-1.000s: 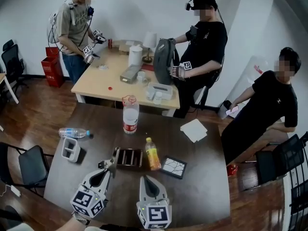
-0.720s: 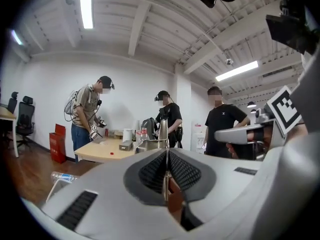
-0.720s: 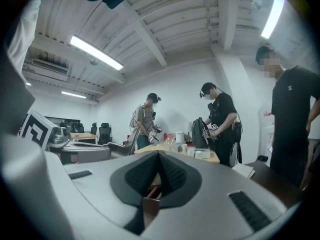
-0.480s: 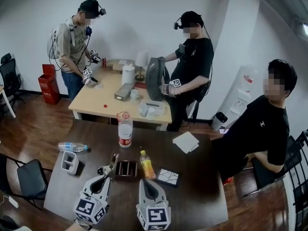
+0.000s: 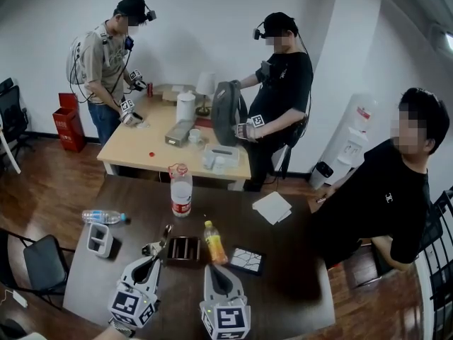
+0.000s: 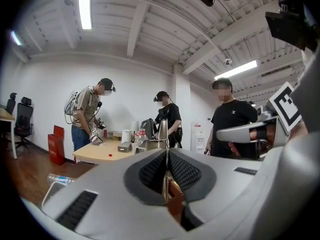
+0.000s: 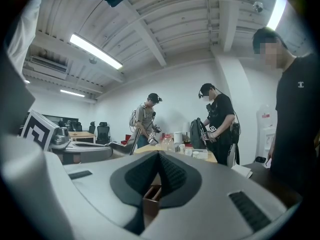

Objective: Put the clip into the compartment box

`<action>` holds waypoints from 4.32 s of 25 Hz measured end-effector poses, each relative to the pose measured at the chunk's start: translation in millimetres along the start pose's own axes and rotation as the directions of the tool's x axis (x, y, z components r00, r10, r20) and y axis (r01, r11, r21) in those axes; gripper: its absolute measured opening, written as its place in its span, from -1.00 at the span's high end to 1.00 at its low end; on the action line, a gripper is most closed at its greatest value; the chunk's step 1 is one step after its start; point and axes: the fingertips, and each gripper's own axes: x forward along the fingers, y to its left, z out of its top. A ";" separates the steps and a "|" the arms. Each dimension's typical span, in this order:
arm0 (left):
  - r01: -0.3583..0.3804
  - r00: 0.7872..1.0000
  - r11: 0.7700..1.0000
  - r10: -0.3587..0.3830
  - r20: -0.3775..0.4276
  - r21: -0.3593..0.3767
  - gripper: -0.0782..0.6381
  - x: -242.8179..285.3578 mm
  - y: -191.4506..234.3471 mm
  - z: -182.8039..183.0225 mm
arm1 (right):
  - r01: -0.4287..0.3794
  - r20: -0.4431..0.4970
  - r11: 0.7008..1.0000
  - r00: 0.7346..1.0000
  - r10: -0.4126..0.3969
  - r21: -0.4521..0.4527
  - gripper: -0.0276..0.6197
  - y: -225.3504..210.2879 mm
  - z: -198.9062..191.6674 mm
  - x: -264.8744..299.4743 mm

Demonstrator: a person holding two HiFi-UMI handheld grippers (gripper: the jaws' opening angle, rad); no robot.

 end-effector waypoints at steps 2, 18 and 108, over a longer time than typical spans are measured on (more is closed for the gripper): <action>-0.004 1.000 1.000 0.004 -0.004 -0.003 0.72 6.7 3.2 -3.3 | 0.004 -0.008 1.000 1.000 -0.004 0.000 0.92 -3.1 -3.5 2.5; -0.040 0.997 0.995 0.035 -0.062 -0.089 0.72 94.3 28.8 -51.3 | 0.006 -0.083 1.000 0.997 -0.004 0.026 0.92 -34.5 -35.6 52.8; 0.162 0.983 0.979 -0.171 0.066 0.120 0.76 -69.9 -13.1 25.9 | -0.044 0.007 0.998 0.999 0.044 -0.037 0.92 86.8 34.1 -36.0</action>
